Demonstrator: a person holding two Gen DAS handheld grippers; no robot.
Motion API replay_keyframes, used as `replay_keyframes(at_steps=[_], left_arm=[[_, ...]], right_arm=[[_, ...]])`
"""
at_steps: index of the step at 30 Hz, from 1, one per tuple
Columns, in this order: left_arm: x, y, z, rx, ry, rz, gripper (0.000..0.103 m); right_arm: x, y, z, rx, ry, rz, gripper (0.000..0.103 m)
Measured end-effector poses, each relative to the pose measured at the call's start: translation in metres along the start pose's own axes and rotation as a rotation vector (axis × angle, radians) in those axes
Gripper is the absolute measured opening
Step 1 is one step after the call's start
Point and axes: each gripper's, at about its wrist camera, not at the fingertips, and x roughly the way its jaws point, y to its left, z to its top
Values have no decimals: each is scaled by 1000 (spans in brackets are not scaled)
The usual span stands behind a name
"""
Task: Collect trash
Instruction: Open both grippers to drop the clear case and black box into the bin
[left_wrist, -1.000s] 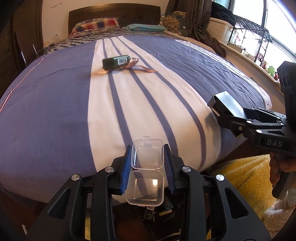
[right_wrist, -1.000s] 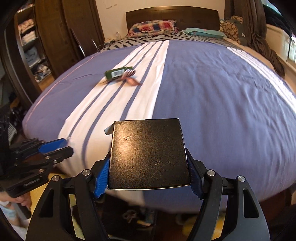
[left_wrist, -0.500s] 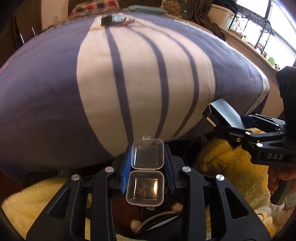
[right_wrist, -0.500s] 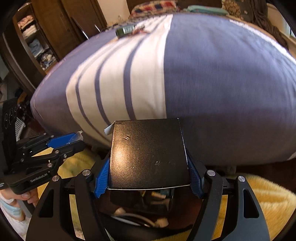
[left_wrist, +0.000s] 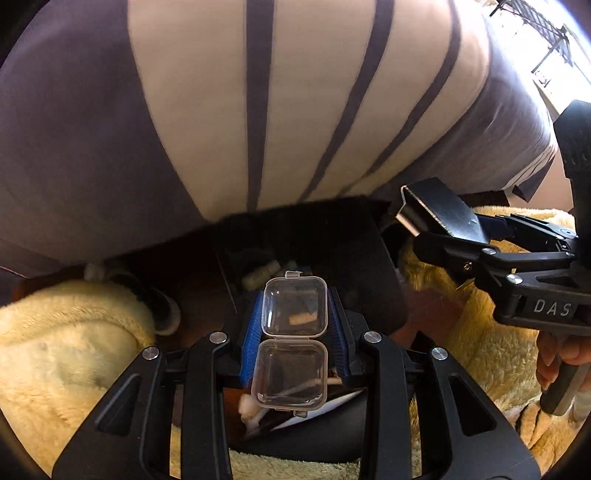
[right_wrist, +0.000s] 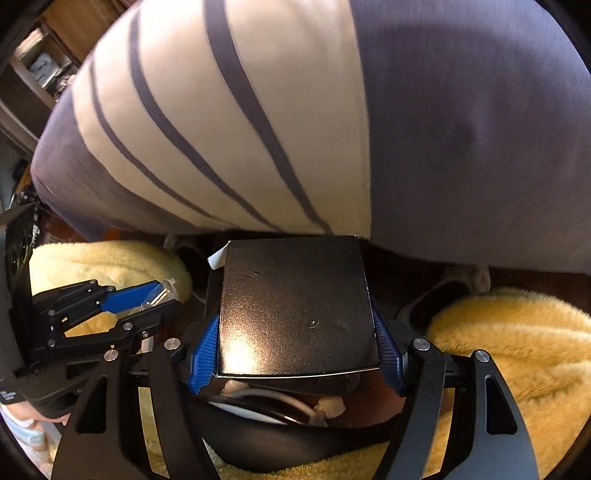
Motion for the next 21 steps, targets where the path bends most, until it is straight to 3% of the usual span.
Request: replay_keyframes(at_steps=[8,16,21], left_arm=[[27,-6,1,2,74,-30,32],[31,-3,-3,-17,96,-53,32],[29,2,-5,-26,88,-36,50]], right_arm=[[24,-7,2,50,64,0,72],[34,-11,4,61,79,39,74],[31,-11,6,65,68,20,82]])
